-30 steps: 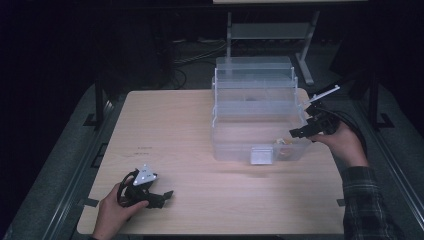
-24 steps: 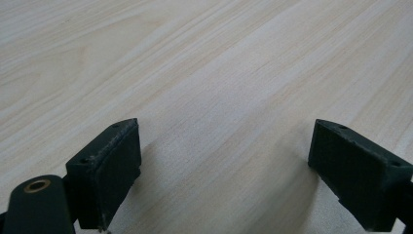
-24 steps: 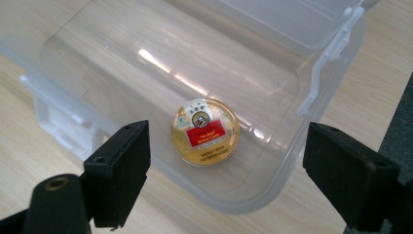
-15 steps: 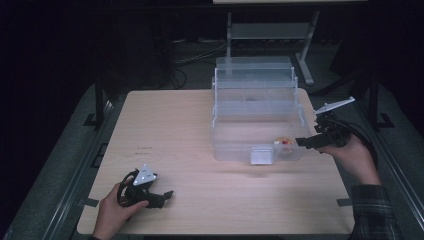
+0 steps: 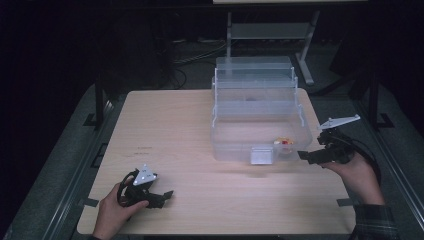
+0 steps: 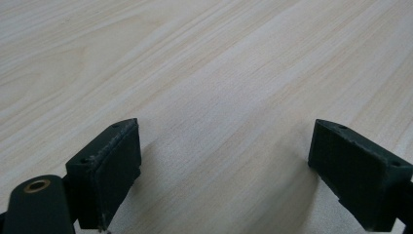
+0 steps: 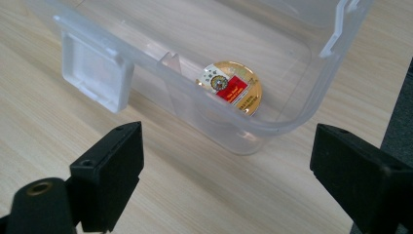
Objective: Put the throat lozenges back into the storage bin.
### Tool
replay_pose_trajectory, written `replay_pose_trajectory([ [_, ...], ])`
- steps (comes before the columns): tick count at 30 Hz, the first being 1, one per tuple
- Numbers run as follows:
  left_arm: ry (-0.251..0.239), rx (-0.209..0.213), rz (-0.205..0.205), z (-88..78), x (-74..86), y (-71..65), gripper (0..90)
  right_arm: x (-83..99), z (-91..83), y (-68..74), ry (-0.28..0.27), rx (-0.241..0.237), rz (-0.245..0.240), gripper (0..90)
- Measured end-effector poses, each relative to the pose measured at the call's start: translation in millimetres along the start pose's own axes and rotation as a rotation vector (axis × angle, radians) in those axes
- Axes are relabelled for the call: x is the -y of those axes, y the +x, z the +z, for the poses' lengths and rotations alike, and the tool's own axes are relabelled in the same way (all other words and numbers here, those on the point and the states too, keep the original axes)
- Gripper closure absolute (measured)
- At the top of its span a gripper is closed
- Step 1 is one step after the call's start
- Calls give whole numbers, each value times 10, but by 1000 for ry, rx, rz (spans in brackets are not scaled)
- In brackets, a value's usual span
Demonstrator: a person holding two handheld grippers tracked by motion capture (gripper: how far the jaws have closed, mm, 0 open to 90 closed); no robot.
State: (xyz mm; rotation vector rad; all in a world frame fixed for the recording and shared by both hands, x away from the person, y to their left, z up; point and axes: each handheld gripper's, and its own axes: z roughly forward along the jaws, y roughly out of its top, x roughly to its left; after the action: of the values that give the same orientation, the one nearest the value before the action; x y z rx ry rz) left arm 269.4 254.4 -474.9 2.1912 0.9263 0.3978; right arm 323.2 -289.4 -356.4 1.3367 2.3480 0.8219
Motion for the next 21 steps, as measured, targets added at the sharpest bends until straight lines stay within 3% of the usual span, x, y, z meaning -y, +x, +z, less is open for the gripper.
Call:
replay_pose_trajectory([
  [21,-3,0,0,2,1,0,112,442,195,129,-20,-32,34,82],
])
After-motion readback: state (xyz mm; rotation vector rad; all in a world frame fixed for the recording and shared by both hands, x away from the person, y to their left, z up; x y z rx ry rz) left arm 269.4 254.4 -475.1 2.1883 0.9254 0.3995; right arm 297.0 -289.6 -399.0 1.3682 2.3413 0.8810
